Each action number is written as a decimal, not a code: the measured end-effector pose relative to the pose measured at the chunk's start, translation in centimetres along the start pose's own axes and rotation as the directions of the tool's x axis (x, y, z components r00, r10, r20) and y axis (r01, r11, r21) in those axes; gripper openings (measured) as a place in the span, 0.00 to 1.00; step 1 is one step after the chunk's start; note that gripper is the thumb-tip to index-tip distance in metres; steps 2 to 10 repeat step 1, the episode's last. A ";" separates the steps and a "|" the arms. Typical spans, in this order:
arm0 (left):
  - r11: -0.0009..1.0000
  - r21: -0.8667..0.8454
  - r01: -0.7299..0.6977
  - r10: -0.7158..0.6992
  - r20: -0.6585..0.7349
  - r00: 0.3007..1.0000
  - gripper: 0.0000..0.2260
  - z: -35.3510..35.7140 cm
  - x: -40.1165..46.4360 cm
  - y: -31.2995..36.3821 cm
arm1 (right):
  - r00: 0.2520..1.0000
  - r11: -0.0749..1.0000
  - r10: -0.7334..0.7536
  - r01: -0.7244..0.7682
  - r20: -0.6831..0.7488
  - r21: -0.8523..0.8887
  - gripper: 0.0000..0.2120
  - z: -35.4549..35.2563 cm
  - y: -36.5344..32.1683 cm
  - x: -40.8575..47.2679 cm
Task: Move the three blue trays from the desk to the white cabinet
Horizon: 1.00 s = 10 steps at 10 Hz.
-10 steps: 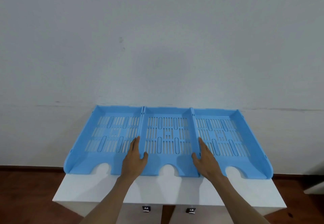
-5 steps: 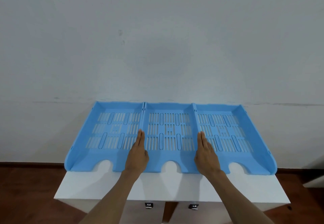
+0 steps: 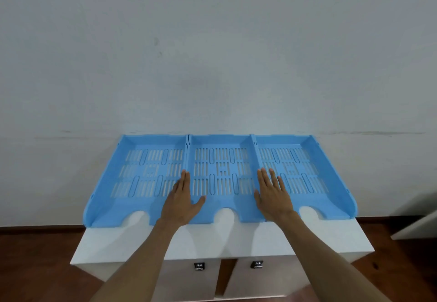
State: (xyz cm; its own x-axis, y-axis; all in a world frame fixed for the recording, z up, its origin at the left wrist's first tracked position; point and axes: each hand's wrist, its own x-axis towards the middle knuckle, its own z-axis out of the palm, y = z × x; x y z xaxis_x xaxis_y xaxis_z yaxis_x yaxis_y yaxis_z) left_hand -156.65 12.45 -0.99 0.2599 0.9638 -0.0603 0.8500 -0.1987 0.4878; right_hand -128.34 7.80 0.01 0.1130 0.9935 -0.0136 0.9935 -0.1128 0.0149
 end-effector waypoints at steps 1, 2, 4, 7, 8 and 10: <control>0.993 0.085 -0.080 0.087 -0.081 0.993 0.41 0.0 -1.8 0.2 | 0.999 0.999 -0.030 0.030 -0.021 0.033 0.30 -0.6 -0.2 -1.7; 0.993 0.085 -0.080 0.087 -0.081 0.993 0.41 0.0 -1.8 0.2 | 0.999 0.999 -0.030 0.030 -0.021 0.033 0.30 -0.6 -0.2 -1.7; 0.993 0.085 -0.080 0.087 -0.081 0.993 0.41 0.0 -1.8 0.2 | 0.999 0.999 -0.030 0.030 -0.021 0.033 0.30 -0.6 -0.2 -1.7; 0.993 0.085 -0.080 0.087 -0.081 0.993 0.41 0.0 -1.8 0.2 | 0.999 0.999 -0.030 0.030 -0.021 0.033 0.30 -0.6 -0.2 -1.7; 0.993 0.085 -0.080 0.087 -0.081 0.993 0.41 0.0 -1.8 0.2 | 0.999 0.999 -0.030 0.030 -0.021 0.033 0.30 -0.6 -0.2 -1.7; 0.993 0.085 -0.080 0.087 -0.081 0.993 0.41 0.0 -1.8 0.2 | 0.999 0.999 -0.030 0.030 -0.021 0.033 0.30 -0.6 -0.2 -1.7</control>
